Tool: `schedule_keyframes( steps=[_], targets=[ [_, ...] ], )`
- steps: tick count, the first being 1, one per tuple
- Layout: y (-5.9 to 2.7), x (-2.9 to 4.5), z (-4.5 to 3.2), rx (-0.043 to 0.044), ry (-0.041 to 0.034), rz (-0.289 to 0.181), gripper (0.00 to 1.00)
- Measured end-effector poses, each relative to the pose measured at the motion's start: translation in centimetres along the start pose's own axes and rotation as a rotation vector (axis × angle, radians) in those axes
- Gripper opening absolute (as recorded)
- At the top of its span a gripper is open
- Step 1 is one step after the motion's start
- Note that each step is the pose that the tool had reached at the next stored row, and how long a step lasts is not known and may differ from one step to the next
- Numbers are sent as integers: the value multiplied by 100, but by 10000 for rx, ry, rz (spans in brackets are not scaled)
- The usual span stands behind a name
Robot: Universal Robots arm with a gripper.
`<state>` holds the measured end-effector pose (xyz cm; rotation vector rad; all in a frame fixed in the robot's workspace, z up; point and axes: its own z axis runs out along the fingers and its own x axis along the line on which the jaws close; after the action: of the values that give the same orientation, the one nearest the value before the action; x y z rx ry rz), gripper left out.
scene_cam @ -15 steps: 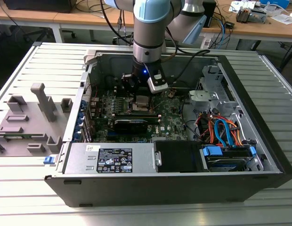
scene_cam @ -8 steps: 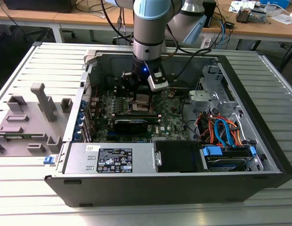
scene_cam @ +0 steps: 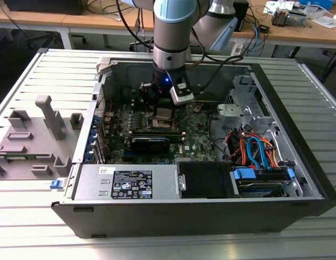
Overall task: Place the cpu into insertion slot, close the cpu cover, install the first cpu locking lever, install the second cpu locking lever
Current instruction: 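Place the cpu into insertion slot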
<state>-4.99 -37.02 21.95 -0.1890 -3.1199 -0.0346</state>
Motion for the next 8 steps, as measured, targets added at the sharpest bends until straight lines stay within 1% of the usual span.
schedule_keyframes(
  steps=[8],
  targets=[
    [0, 0, -1, 0, 0, 1, 55]
  ],
)
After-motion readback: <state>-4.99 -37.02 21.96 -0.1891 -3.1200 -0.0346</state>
